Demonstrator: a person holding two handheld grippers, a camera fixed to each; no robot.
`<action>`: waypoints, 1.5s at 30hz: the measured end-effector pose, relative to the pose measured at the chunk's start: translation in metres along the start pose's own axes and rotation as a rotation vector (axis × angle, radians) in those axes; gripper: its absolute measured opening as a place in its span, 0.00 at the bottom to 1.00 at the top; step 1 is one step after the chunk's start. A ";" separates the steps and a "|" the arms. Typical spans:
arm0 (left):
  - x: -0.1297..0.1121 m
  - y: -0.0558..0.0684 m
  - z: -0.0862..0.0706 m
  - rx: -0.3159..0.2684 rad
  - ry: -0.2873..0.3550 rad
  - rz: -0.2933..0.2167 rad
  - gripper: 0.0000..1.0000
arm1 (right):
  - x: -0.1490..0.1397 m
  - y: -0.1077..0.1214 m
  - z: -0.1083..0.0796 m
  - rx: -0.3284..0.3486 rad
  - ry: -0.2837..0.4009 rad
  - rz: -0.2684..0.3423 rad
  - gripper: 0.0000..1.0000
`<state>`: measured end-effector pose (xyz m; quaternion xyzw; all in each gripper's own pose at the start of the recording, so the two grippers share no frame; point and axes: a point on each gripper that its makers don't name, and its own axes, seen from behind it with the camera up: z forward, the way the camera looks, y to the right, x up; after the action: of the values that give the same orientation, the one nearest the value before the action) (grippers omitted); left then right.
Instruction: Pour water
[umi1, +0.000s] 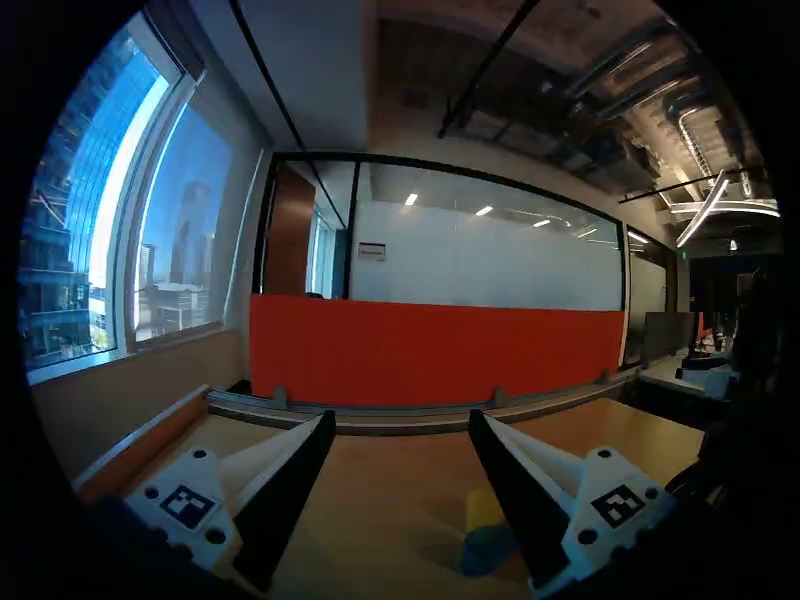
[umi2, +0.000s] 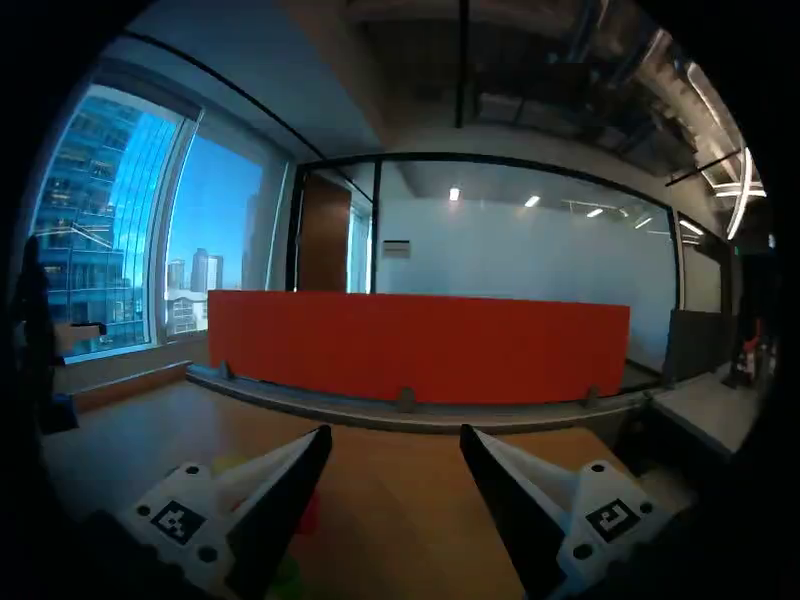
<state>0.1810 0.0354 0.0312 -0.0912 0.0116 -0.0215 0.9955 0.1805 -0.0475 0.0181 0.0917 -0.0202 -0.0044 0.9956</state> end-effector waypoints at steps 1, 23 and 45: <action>0.001 0.001 0.001 -0.006 -0.003 0.002 0.98 | 0.002 -0.001 0.000 0.006 -0.001 0.004 0.99; -0.006 0.047 0.008 -0.276 -0.065 0.033 0.98 | 0.008 -0.051 0.001 0.319 -0.010 -0.037 0.99; -0.048 0.069 0.003 -0.478 -0.175 0.072 0.98 | -0.025 -0.093 -0.014 0.590 -0.121 -0.071 0.99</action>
<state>0.1363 0.1056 0.0229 -0.3249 -0.0668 0.0255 0.9430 0.1551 -0.1362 -0.0138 0.3769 -0.0768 -0.0385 0.9222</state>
